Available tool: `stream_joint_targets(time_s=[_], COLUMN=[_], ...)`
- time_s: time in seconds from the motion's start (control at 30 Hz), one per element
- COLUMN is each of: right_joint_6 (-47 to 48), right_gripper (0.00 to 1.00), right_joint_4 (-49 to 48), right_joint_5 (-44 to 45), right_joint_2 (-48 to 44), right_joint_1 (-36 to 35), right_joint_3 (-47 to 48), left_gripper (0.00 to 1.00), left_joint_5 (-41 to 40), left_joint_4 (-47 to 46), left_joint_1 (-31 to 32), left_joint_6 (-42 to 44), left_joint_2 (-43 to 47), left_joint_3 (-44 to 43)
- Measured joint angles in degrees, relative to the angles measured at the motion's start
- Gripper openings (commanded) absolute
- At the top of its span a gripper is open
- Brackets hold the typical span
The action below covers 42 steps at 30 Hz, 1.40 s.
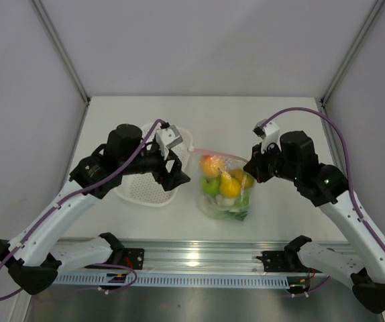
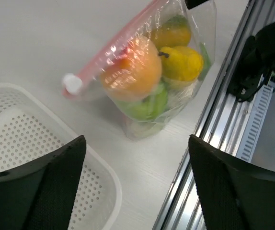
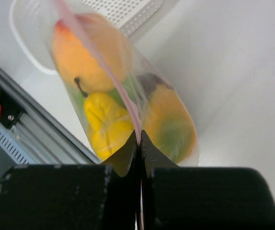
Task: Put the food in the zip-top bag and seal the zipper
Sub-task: Place the zipper food storage bag at the center of the board, then reset both arms
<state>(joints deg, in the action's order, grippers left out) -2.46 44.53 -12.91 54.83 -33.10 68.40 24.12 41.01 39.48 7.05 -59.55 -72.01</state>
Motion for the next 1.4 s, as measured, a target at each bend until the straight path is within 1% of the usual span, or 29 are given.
stream_joint_targets(time_s=[0.03,0.07,0.2,0.27,0.33,0.43,0.53,0.67,0.7,0.73,0.77,0.8,0.83,0.87,0.9,1.03,1.13,1.2,1.3,1.4], right_joint_6=[-0.83,-1.75,-4.85,-6.10,-7.02,-7.93,-8.20,-8.44,-8.48,-8.55,-8.94,-9.03,-9.42,-9.33,-9.51,-9.40,-9.84,-11.15,-13.62,-16.31], right_gripper=[0.00,0.00,0.00,0.00,0.00,0.00,0.00,0.00,0.02,0.24,0.37,0.57,0.65,0.78,0.99,0.99,0.99,0.99,0.99,0.99], right_joint_4=[-0.04,-0.20,-1.90,-3.17,-4.09,-5.25,-6.82,-10.25,-11.26,-12.26,-12.92,-13.09,-13.16,-12.87,-12.15,-9.18,-6.88,-4.39,-0.42,2.16], right_joint_5=[0.98,2.10,4.76,4.96,4.94,4.42,4.70,4.96,5.33,5.90,6.56,7.63,8.52,10.12,11.61,18.84,23.15,24.98,24.96,24.04], right_joint_2=[0.09,0.35,2.75,4.52,6.34,9.66,13.42,18.29,19.80,21.35,23.10,25.20,26.64,28.35,29.79,31.50,28.46,23.87,15.61,7.08], right_joint_1=[0.26,0.55,3.67,7.39,11.93,19.12,25.99,32.72,33.88,34.64,35.06,35.17,35.17,35.15,35.10,34.23,33.03,31.54,29.88,27.47], right_joint_3=[-0.17,-0.24,-1.05,-1.62,-1.97,-1.97,-2.01,-2.03,-1.99,-1.95,-1.86,-1.27,-0.72,0.20,1.55,6.99,10.19,10.75,10.43,7.08], left_gripper=[0.99,1.00,1.00,0.99,0.99,0.99,1.00,0.99,1.00,0.99,0.99,0.99,1.00,1.00,0.99,0.99,1.00,0.99,0.99,1.00], left_joint_5=[-0.39,-1.64,-9.27,-12.76,-14.29,-13.81,-11.28,-7.41,-6.82,-6.23,-5.73,-5.31,-4.92,-4.42,-4.15,-3.91,-4.07,-4.42,-4.87,-5.33], left_joint_4=[-0.48,-1.29,-6.01,-9.16,-12.55,-16.52,-20.26,-23.50,-23.85,-24.02,-24.24,-24.28,-24.28,-24.33,-24.28,-24.57,-24.65,-24.59,-24.39,-24.61], left_joint_1=[-0.04,-0.04,-0.04,-0.07,-0.11,-0.13,-0.13,-0.13,-0.13,-0.13,-0.13,-0.13,-0.13,-0.11,-0.11,-0.09,-0.09,-0.09,-0.07,-0.07], left_joint_6=[-1.01,-1.70,-5.20,-6.91,-8.31,-10.12,-12.28,-14.97,-15.69,-16.35,-17.07,-17.73,-18.38,-19.08,-19.61,-21.18,-22.25,-23.30,-25.14,-26.91], left_joint_2=[0.07,0.11,1.62,3.72,6.29,9.70,12.13,13.27,13.18,12.98,12.55,12.20,12.04,12.04,12.15,13.14,13.99,14.40,14.78,15.76], left_joint_3=[0.00,0.02,0.39,1.20,2.38,4.35,7.45,11.85,12.74,13.44,14.08,14.71,15.34,15.98,16.48,17.86,18.05,18.05,18.10,19.52])
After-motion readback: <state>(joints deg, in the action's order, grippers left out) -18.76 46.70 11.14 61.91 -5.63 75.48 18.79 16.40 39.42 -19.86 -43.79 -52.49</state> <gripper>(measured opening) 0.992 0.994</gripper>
